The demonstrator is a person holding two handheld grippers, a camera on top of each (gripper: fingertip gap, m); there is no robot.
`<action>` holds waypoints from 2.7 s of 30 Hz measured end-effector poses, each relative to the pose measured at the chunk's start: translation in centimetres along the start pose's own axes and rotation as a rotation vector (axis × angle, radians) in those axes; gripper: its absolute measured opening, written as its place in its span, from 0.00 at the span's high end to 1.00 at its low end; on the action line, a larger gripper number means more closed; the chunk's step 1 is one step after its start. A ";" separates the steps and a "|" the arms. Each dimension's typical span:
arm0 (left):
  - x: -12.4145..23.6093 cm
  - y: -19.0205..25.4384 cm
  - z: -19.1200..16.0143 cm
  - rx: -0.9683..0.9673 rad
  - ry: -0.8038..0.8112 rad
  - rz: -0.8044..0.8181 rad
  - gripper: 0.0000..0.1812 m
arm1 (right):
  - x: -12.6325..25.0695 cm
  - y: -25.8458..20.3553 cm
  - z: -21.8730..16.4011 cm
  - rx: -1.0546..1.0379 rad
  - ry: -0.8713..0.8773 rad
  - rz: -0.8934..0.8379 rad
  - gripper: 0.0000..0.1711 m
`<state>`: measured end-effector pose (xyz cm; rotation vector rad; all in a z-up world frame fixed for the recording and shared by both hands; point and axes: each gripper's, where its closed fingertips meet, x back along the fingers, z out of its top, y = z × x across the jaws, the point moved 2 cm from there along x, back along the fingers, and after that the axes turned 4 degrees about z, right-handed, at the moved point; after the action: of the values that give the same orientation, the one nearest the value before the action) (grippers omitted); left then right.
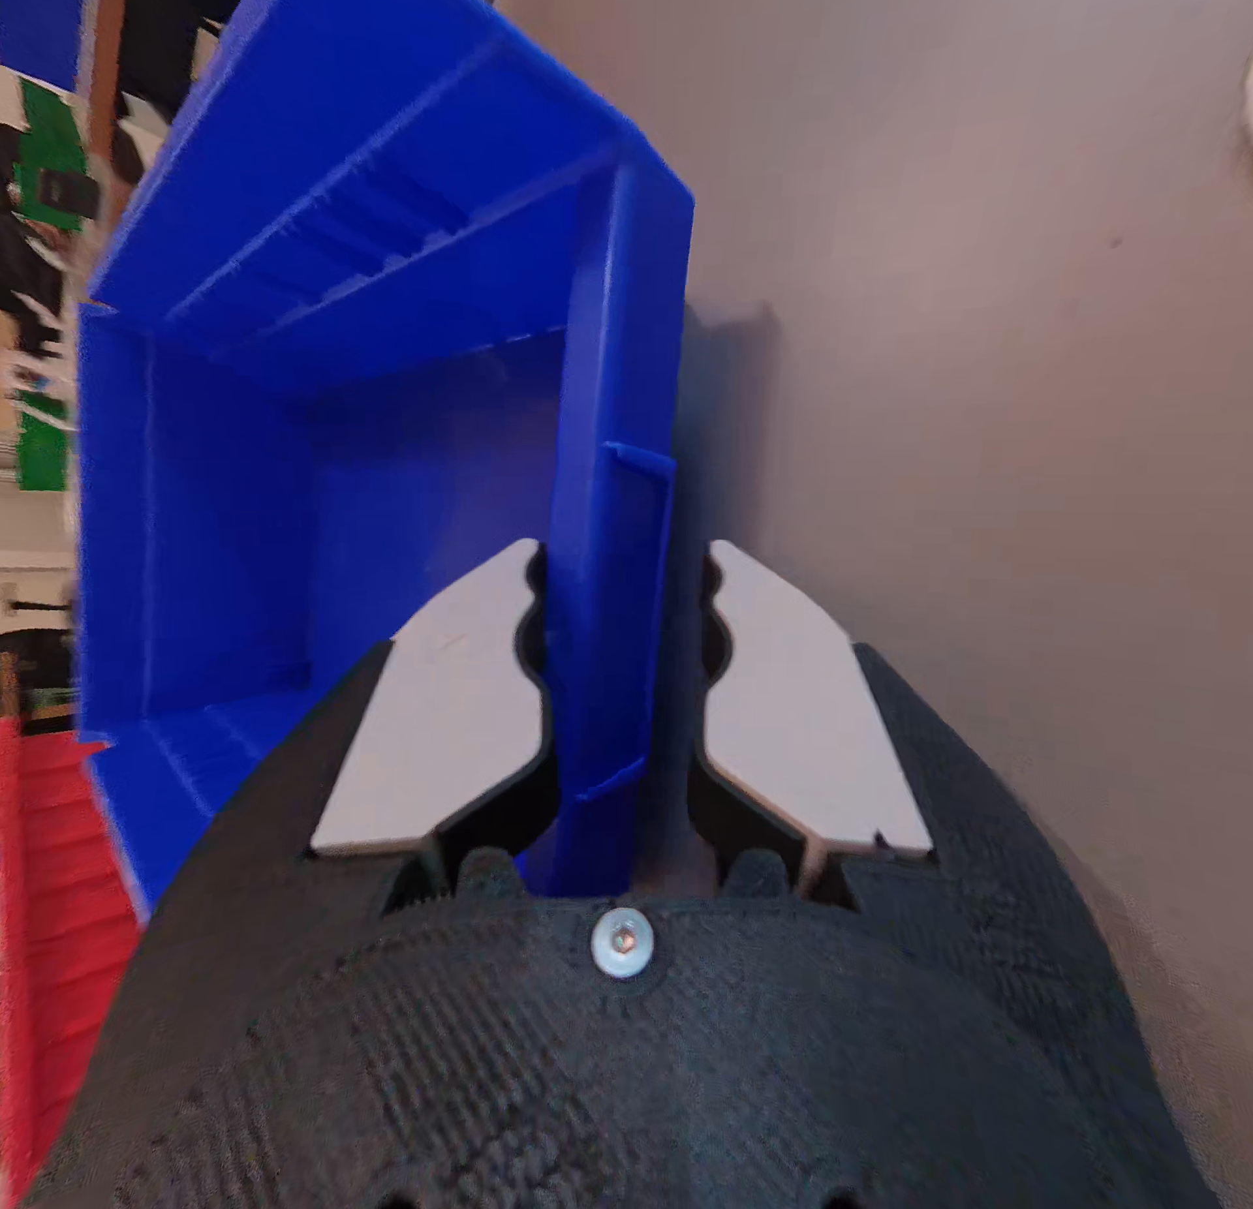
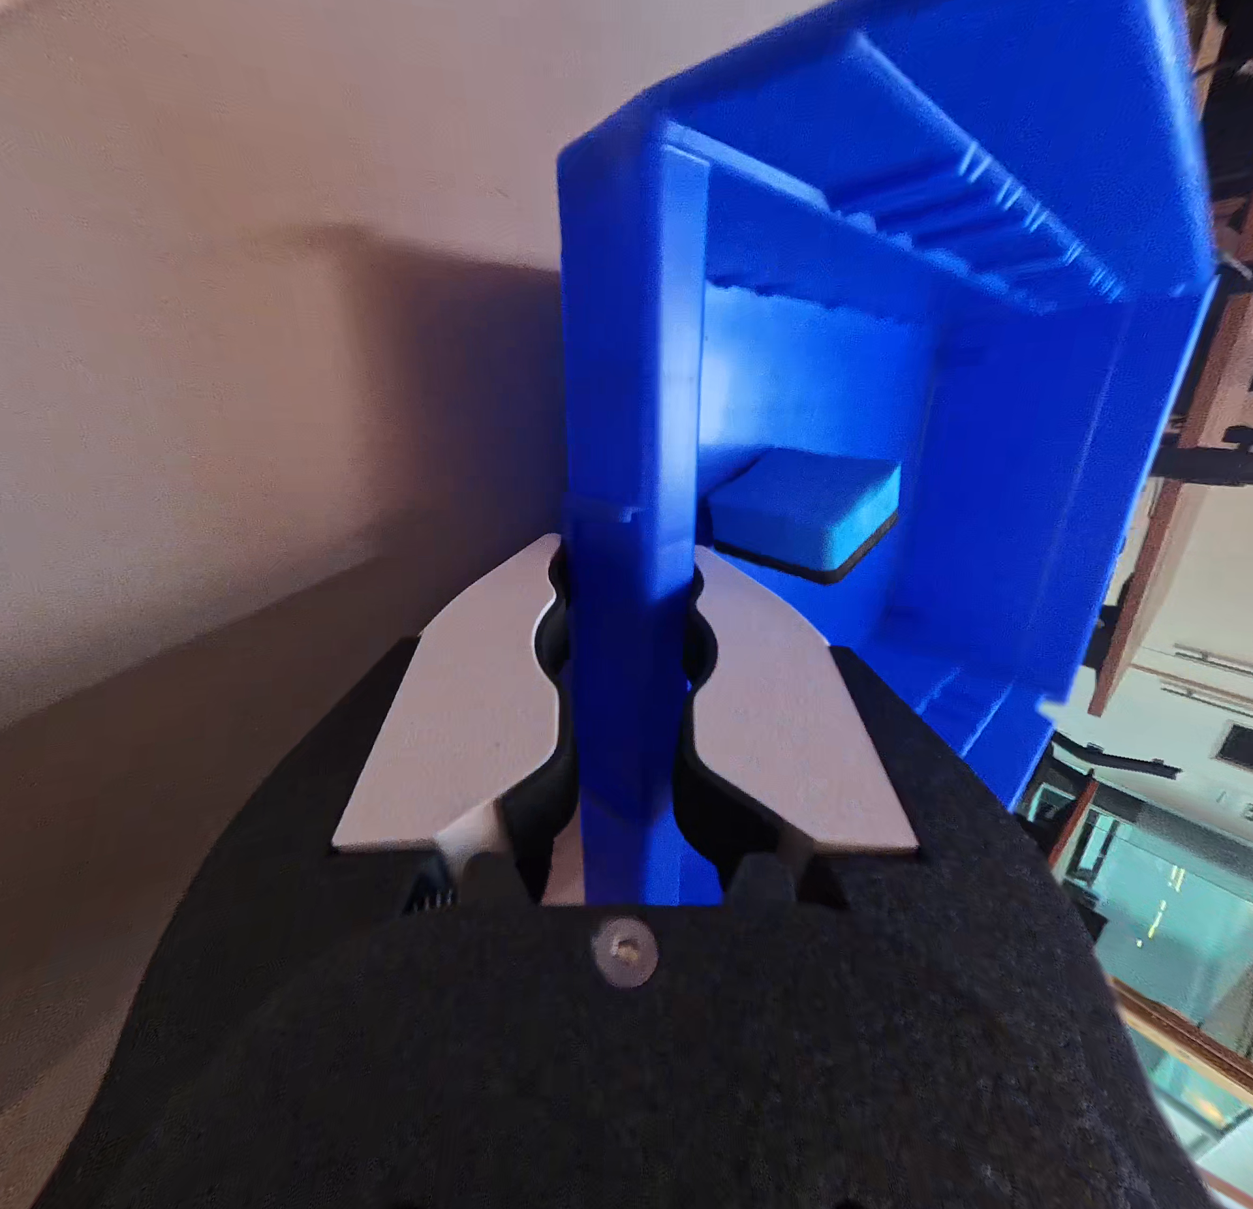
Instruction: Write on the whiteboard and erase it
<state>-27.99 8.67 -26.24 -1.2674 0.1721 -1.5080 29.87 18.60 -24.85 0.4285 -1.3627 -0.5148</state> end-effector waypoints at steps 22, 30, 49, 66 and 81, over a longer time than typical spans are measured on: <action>7.6 -5.1 -0.6 0.039 0.134 0.223 0.81 | 10.3 -16.4 25.5 0.534 0.500 0.002 0.82; 12.2 -8.8 -3.4 0.132 0.158 0.399 0.82 | 6.2 -17.9 37.4 0.631 0.658 0.023 0.81; 18.4 -10.5 -0.1 -0.014 0.254 0.673 0.86 | 13.8 -12.6 37.9 -0.089 1.060 0.184 0.70; 26.1 -11.2 1.1 -0.193 0.341 0.754 0.96 | 18.2 -12.4 40.8 -0.115 1.167 0.244 0.69; 22.8 -3.2 -0.9 -0.171 0.040 0.005 0.71 | 16.3 -13.4 37.7 -0.109 1.110 0.293 0.70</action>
<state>-26.67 -8.27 -10.71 -1.3704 0.3365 -1.5409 -6.53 -1.52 -13.27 0.3273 -0.3071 -0.0511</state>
